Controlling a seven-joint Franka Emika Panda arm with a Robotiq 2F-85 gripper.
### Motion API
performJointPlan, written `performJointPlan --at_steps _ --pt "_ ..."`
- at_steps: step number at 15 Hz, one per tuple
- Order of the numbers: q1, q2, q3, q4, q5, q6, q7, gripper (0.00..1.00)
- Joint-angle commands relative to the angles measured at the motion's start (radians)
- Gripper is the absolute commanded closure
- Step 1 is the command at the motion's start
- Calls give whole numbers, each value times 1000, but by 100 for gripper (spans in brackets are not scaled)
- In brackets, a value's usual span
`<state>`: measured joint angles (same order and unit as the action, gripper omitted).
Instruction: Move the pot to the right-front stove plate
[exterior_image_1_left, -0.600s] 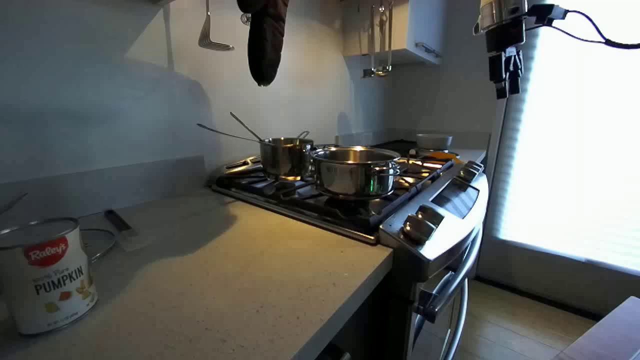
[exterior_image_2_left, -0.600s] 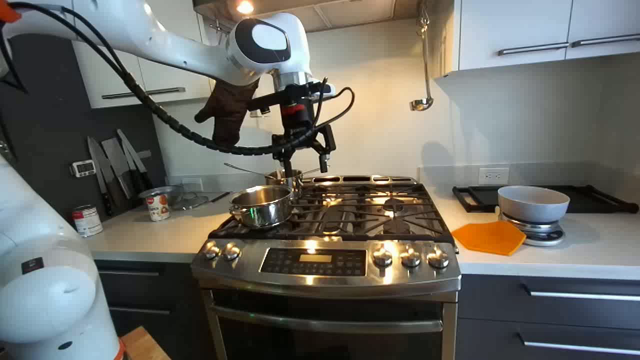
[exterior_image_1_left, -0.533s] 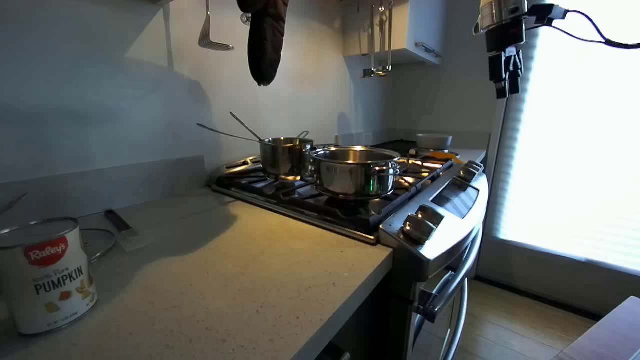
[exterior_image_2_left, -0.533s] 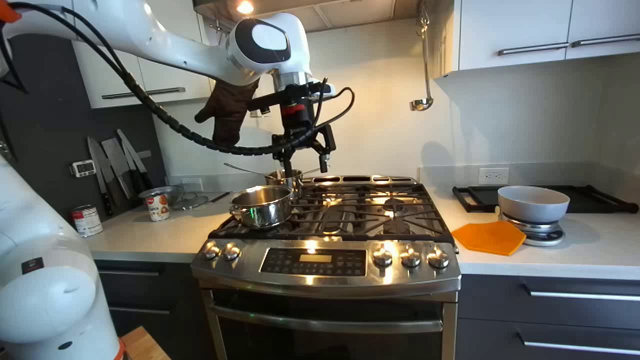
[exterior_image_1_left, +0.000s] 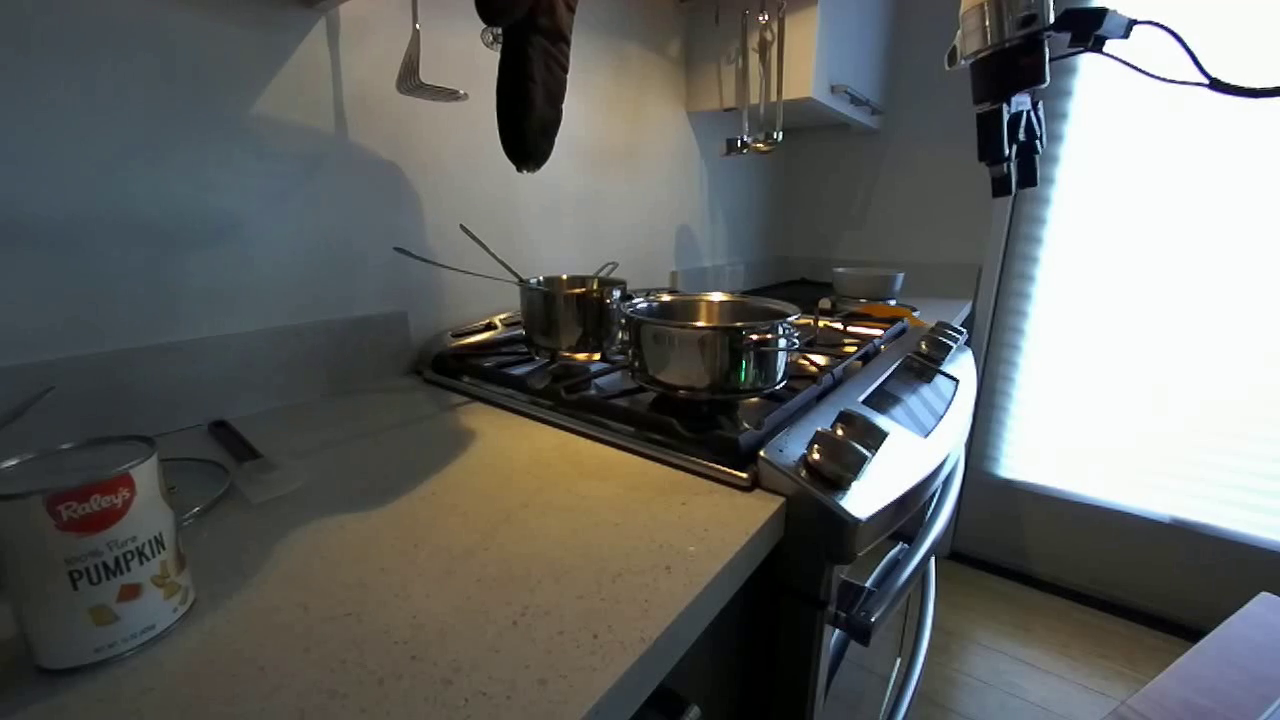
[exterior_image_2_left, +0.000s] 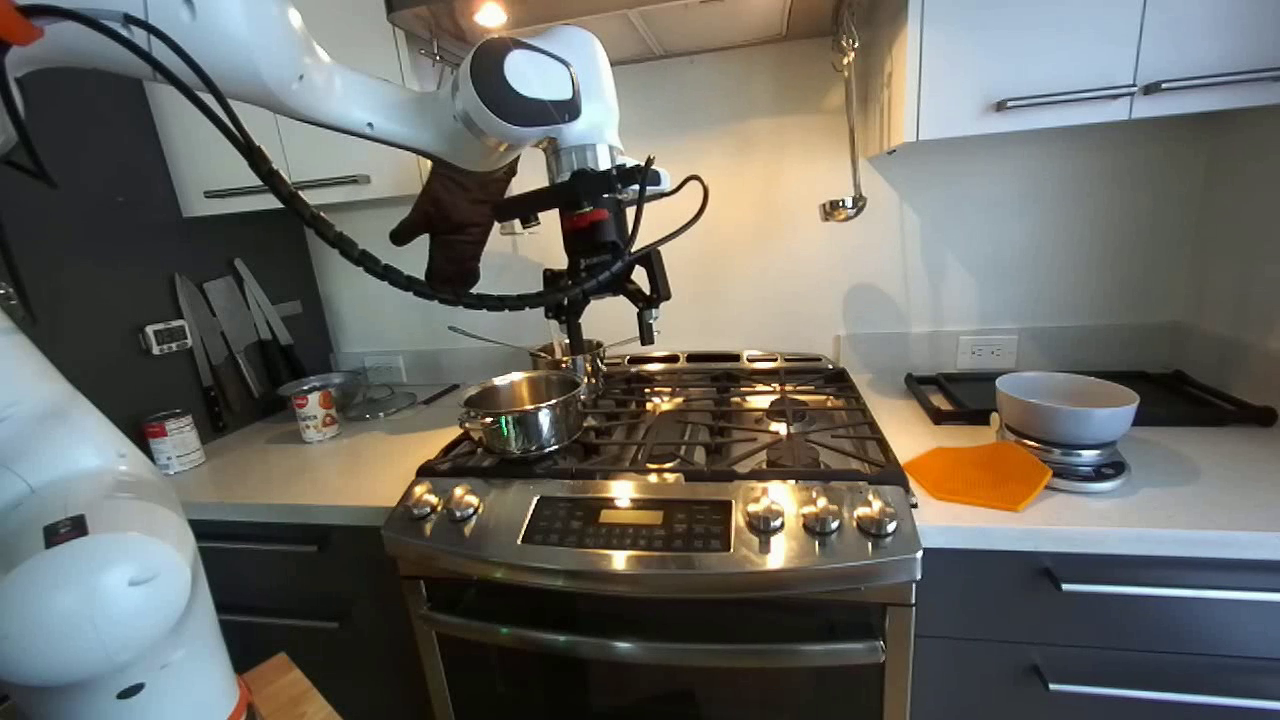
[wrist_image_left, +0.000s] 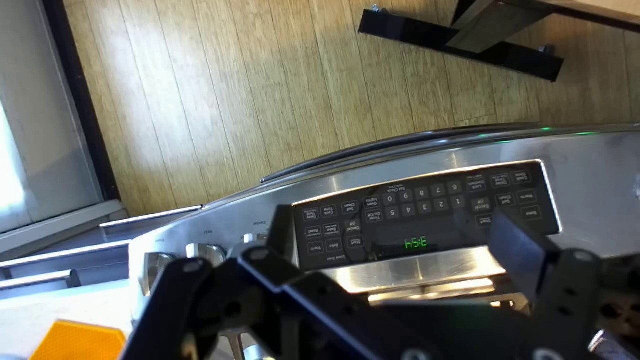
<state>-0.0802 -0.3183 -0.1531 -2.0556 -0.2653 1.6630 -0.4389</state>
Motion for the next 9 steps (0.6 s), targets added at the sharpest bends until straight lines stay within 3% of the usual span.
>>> performJointPlan --at_steps 1,9 --pt "44 -16 24 -33 60 -16 -11 0" --pt "147 2 132 -140 289 83 121 0"
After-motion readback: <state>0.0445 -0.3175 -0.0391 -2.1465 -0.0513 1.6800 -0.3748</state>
